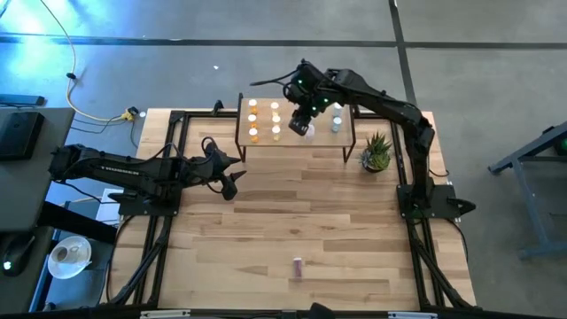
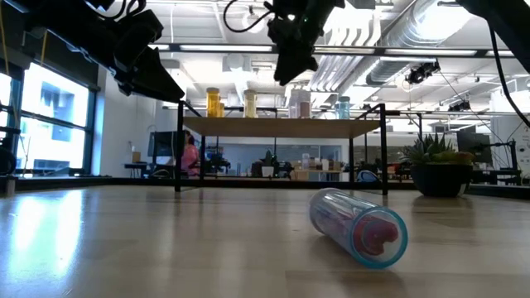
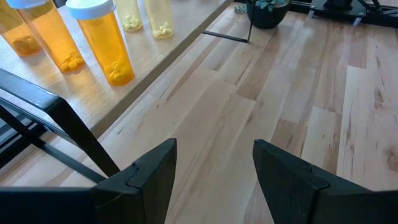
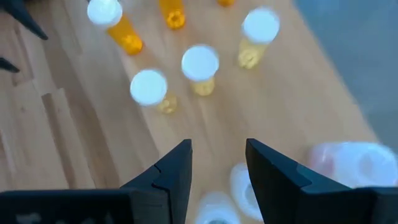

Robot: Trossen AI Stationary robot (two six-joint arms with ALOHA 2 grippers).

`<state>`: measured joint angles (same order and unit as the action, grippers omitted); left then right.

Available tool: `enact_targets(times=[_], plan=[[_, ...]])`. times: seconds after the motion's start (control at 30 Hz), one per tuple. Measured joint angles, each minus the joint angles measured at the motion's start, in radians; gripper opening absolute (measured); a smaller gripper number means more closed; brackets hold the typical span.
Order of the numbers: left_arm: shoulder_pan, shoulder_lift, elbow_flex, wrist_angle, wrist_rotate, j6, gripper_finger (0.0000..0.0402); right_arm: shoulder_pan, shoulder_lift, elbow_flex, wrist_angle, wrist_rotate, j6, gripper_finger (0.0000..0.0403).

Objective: Pick and place medicine bottles onto shelf by color
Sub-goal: Adjust the middle white pill bottle on the shelf

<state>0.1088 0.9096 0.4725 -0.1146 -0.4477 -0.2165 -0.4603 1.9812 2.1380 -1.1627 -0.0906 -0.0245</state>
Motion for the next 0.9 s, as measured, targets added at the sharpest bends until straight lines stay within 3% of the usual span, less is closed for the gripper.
enact_targets(times=[0.57, 0.9], plan=[[0.000, 0.000, 0.000, 0.003, 0.000, 0.000, 0.0201, 0.002, 0.060, 0.000, -0.094, -0.023, 0.027, 0.0142], [0.000, 0.000, 0.000, 0.003, 0.000, 0.000, 0.0201, -0.002, 0.060, 0.000, -0.106, 0.061, 0.025, 0.0142]])
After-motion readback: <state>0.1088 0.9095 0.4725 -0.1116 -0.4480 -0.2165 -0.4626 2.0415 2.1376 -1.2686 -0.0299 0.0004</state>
